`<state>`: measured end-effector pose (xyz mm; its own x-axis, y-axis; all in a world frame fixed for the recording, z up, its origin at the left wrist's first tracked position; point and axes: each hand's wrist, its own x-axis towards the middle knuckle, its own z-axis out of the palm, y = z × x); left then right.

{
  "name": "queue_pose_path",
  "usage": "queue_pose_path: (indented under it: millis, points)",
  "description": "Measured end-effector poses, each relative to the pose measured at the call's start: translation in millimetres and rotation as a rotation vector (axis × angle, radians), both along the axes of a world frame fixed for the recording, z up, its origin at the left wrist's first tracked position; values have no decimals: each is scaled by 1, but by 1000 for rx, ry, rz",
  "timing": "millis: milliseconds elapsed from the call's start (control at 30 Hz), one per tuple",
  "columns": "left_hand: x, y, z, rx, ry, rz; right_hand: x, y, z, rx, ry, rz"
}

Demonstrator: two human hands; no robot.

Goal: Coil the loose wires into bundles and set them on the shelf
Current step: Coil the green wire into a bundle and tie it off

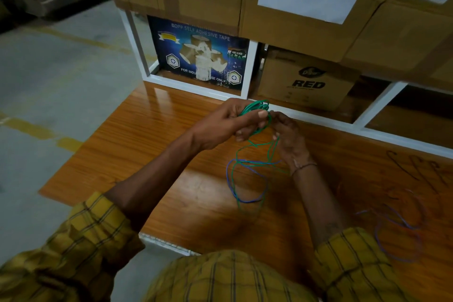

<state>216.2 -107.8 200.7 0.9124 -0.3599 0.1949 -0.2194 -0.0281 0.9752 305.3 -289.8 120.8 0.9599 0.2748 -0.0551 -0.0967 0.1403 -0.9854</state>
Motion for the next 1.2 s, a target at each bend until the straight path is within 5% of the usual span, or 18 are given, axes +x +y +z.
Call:
queue_pose_path:
  millis: [367,467,567,667,767,967,1100,1200]
  points:
    - [25,-10,12,-418,96,39,-19,-1,-5,-304,-87,278]
    - [38,-8,3,-215,-2,161,-25,-1,-5,-373,-142,361]
    - [50,0,-13,239,-141,346,-27,-2,3,-369,-170,321]
    - [54,8,-33,696,-199,310,-23,-9,15,-331,-204,250]
    - [52,12,-49,953,-433,237,-15,-15,20,-400,-235,194]
    - [53,23,-41,991,-462,214,-15,-14,19,-322,-51,12]
    - [47,25,-37,1013,-310,198,-9,2,10,-105,174,-309]
    - [38,43,-39,763,-66,195,5,-17,0,-46,321,-536]
